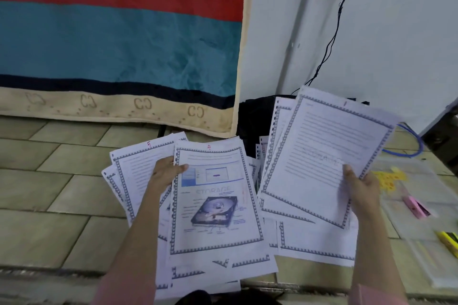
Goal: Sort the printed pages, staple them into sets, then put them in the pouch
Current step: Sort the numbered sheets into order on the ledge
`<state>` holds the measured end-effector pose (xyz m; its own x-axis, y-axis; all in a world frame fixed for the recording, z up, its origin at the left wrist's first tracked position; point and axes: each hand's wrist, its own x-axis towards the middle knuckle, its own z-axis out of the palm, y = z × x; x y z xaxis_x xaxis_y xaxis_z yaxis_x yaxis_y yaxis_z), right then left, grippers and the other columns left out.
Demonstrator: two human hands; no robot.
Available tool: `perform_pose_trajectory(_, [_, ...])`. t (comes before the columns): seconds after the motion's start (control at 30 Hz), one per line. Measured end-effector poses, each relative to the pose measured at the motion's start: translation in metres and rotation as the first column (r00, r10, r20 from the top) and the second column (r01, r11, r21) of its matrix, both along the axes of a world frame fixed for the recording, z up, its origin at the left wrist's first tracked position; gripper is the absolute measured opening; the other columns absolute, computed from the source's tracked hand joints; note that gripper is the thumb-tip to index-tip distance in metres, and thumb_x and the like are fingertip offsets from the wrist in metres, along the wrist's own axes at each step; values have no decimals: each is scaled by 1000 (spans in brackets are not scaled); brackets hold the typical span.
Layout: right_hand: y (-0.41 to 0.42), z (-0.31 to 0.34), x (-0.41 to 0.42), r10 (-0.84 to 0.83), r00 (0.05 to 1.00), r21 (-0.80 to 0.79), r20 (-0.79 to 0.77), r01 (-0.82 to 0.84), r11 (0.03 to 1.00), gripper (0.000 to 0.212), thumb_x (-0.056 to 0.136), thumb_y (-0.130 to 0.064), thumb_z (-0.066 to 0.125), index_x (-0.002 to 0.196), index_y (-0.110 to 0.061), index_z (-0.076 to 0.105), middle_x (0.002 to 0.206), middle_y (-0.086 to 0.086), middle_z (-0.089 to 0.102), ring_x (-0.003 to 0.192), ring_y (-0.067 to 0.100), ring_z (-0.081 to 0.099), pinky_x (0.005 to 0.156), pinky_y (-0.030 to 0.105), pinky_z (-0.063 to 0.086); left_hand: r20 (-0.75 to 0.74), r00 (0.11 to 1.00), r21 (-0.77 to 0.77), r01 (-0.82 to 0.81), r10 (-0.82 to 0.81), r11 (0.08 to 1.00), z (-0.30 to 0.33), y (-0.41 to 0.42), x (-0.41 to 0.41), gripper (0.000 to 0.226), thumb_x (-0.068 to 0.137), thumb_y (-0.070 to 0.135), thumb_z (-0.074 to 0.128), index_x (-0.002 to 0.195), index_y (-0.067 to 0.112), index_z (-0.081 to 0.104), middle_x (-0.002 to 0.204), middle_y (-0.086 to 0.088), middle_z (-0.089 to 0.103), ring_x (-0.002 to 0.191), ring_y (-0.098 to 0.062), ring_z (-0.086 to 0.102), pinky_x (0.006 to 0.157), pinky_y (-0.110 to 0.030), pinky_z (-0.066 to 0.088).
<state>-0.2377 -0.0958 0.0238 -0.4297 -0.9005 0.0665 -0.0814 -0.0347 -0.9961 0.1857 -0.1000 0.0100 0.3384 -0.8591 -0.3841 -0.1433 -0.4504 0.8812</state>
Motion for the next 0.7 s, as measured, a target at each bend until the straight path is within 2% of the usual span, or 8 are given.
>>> perform_pose_trajectory(0.13, [-13, 23, 4, -13, 995, -55, 97, 19, 998, 24, 84, -31, 64, 105, -18, 65, 92, -17, 71, 92, 3, 65, 82, 24, 55, -24, 998, -59, -58, 57, 997, 4, 4, -7, 41, 84, 9, 68, 122, 0, 57, 121, -4, 55, 117, -27, 53, 102, -41, 42])
perform_pose_trajectory(0.2, [-20, 31, 21, -13, 994, -80, 113, 22, 997, 12, 88, -23, 62, 100, -22, 64, 92, -18, 70, 91, 0, 65, 80, 17, 54, -53, 995, -89, -94, 89, 992, 1, 2, -9, 45, 86, 9, 65, 128, -1, 52, 122, -7, 53, 123, -27, 48, 103, -40, 40])
perform_pose_trajectory(0.3, [-34, 38, 43, -66, 984, -123, 165, 87, 989, 11, 94, -10, 54, 103, -15, 58, 84, -18, 67, 74, -7, 63, 71, 13, 52, -96, 989, -115, -122, 111, 986, 1, 0, -9, 45, 87, 8, 63, 129, -2, 50, 134, -18, 51, 128, -30, 45, 104, -39, 38])
perform_pose_trajectory(0.37, [-41, 39, 55, -25, 987, -86, 161, 39, 996, 15, 94, -13, 55, 109, -10, 55, 84, -12, 66, 71, -1, 63, 68, 18, 53, -105, 990, -130, -108, 95, 986, 1, 0, -8, 42, 87, 9, 64, 126, -1, 54, 130, -17, 54, 127, -29, 46, 105, -39, 38])
perform_pose_trajectory(0.47, [-46, 25, 82, 95, 991, 116, 99, -107, 987, 22, 91, -16, 59, 112, -8, 59, 104, 7, 65, 92, 23, 63, 87, 35, 51, -124, 989, -118, -94, 79, 988, 1, -1, -7, 50, 88, 14, 64, 133, -1, 47, 128, -9, 51, 124, -24, 46, 106, -39, 36])
perform_pose_trajectory(0.57, [-34, 0, 118, 251, 967, 259, -32, -234, 937, 19, 88, -12, 63, 105, -2, 63, 107, 19, 66, 92, 26, 63, 88, 41, 52, -171, 982, -50, -95, 85, 994, -4, -8, -4, 64, 90, 36, 59, 141, 4, 37, 146, -13, 39, 133, -32, 39, 110, -47, 33])
perform_pose_trajectory(0.63, [-23, -18, 136, 337, 937, 322, -97, -290, 901, 22, 88, -10, 62, 108, 0, 64, 107, 18, 67, 91, 24, 62, 83, 38, 53, -221, 970, -3, -101, 98, 995, -8, -11, -1, 74, 83, 64, 49, 133, 9, 52, 132, -15, 55, 121, -35, 52, 104, -50, 41])
perform_pose_trajectory(0.7, [-14, -31, 146, 411, 902, 374, -130, -339, 863, 26, 88, -11, 63, 113, -3, 64, 109, 15, 67, 95, 25, 64, 86, 39, 53, -281, 956, 22, -84, 87, 996, -14, -15, 2, 89, 62, 81, 49, 117, 13, 65, 114, -13, 68, 106, -34, 62, 95, -51, 48])
